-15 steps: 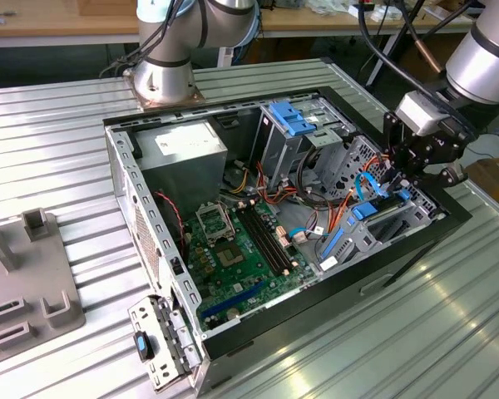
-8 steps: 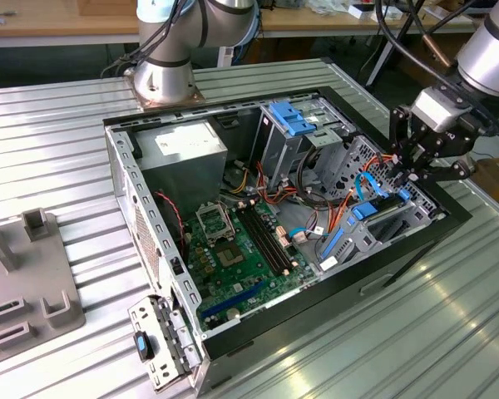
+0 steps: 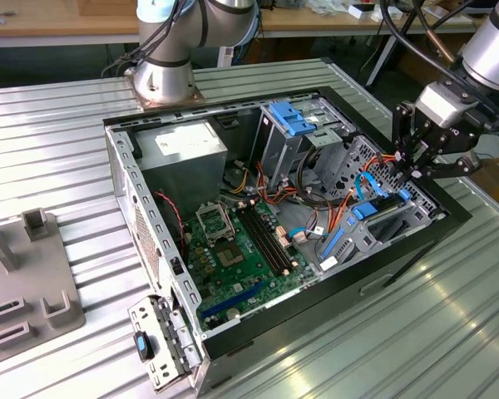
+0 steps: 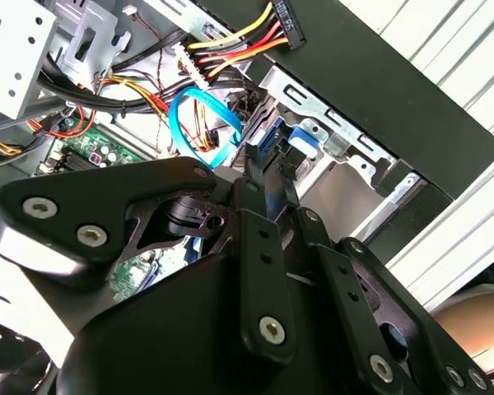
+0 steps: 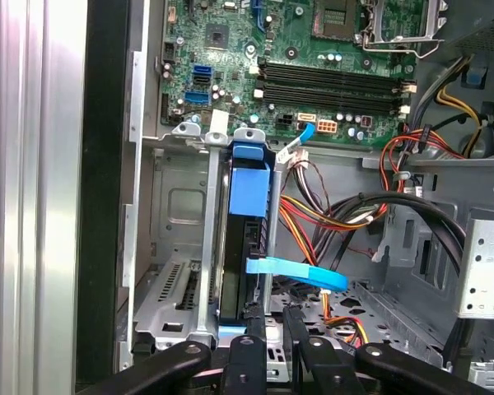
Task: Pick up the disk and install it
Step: 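Insert the second disk wire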
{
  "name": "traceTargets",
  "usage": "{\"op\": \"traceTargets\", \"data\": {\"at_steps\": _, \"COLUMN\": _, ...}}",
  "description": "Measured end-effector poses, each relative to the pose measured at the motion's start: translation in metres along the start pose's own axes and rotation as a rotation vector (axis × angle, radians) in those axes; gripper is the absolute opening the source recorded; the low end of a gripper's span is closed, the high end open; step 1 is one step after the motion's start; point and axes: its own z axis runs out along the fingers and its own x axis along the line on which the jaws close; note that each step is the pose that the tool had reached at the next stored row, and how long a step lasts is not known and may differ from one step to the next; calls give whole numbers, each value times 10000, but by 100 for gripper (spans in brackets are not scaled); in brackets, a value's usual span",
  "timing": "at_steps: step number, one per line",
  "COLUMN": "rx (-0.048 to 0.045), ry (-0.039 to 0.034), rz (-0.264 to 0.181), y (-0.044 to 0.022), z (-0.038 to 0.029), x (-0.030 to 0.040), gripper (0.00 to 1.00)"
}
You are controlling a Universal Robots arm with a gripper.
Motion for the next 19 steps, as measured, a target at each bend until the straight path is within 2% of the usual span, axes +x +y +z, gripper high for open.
{"op": "traceTargets", "data": {"at_steps": 1, "rx": -1, "ry": 0, "rz": -7, "y": -7, "z": 0, "x": 1, "gripper": 24}}
{"op": "traceTargets", "data": {"at_steps": 6, "rx": -9, "ry": -13, "rz": -134, "y": -193, "z": 14, "x": 19, "gripper": 24}}
{"op": "traceTargets", "data": {"at_steps": 8, "rx": -18, "ry": -24, "rz": -172, "y": -283, "z": 22, "x": 28, "gripper": 24}}
{"op": "traceTargets", "data": {"at_steps": 9, "rx": -32, "ry": -32, "rz": -201, "y": -368, "z": 28, "x": 36, "gripper": 24}}
{"op": "traceTargets", "data": {"at_steps": 10, "rx": -44, "ry": -36, "rz": -237, "y": -421, "z": 32, "x": 41, "gripper": 24}}
{"op": "traceTargets", "data": {"at_steps": 12, "rx": -61, "ry": -49, "rz": -368, "y": -499, "z": 37, "x": 49, "gripper": 24}}
{"op": "traceTargets", "data": {"at_steps": 13, "rx": -67, "ry": -56, "rz": -470, "y": -519, "z": 38, "x": 50, "gripper": 24}}
{"op": "traceTargets", "data": {"at_steps": 19, "rx": -74, "ry": -66, "rz": -593, "y": -519, "z": 38, "x": 51, "gripper": 24}}
